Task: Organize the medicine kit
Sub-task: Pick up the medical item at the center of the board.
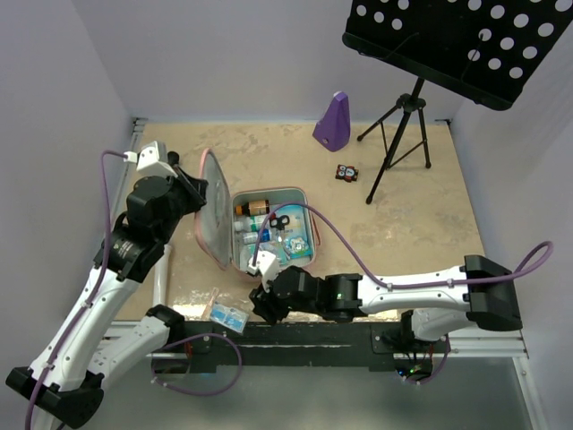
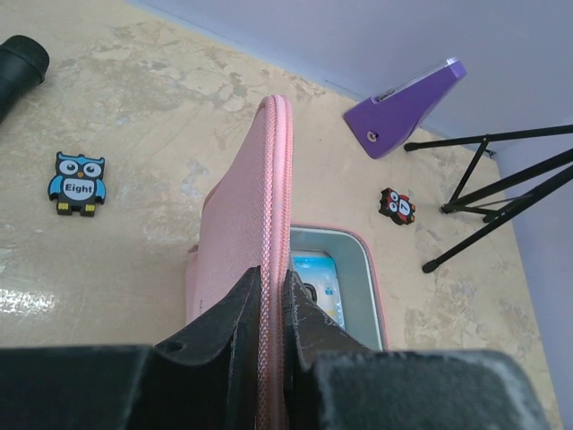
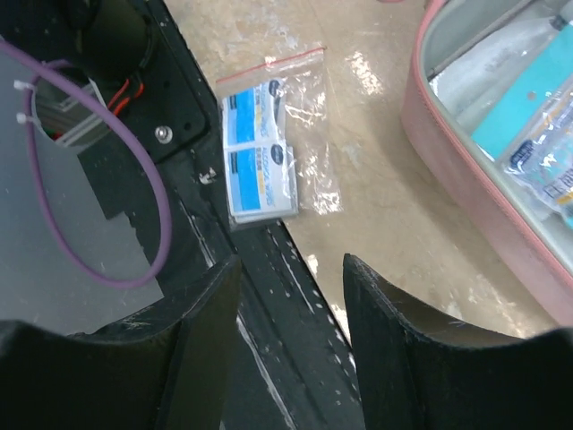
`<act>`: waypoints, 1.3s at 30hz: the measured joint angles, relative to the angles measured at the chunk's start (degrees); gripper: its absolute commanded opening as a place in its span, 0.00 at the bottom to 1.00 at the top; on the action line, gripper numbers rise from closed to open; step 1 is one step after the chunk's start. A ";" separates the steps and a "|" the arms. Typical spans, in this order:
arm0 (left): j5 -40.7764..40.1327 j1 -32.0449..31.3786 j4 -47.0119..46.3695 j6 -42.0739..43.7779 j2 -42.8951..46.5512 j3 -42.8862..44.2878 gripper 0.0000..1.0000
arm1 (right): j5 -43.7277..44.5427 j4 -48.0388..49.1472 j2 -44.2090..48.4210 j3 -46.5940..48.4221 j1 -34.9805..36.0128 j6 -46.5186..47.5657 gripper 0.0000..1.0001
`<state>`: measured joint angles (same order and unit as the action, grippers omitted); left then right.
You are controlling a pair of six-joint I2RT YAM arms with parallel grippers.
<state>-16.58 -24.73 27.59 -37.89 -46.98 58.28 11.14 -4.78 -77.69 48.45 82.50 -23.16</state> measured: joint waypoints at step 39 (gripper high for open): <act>-1.92 0.02 0.26 0.00 3.52 -2.60 0.00 | -18.43 21.84 -19.69 -5.31 -9.42 -13.35 0.64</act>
<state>-18.50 -24.71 27.86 -37.89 -43.46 55.68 -7.29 17.06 -97.38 43.13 73.08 -36.51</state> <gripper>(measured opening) 0.177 0.648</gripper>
